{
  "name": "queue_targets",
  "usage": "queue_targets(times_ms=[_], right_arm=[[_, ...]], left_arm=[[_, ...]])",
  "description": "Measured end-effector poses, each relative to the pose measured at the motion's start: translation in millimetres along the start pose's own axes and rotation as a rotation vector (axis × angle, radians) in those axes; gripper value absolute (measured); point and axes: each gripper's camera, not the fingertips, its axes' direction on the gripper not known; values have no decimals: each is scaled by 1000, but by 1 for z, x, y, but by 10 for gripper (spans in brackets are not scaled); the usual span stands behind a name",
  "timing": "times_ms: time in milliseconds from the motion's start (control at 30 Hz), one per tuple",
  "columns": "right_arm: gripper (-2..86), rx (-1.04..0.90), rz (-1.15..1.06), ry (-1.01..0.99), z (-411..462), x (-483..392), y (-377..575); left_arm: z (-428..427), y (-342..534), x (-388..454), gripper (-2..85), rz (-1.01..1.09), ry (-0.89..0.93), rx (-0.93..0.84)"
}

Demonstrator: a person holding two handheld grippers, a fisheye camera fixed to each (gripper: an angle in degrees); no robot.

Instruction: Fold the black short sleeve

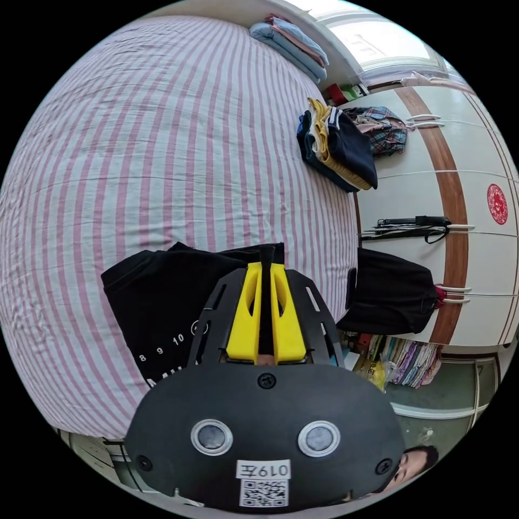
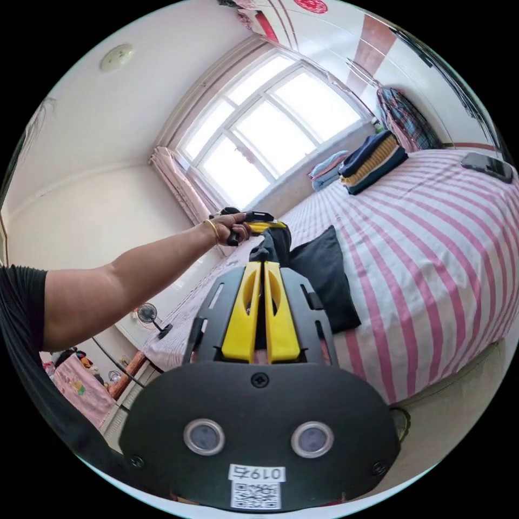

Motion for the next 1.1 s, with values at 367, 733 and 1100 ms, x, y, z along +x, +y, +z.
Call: queue_targets(times_ms=[367, 733, 1100], right_arm=[[-4, 26, 190, 5, -60, 65, -17], [-5, 63, 337, -98, -114, 116, -39], [-5, 83, 359, -136, -150, 128, -64]], left_arm=[[147, -43, 37, 19, -4, -112, -57], [235, -60, 72, 16, 42, -244, -89], [291, -49, 78, 19, 77, -263, -99]])
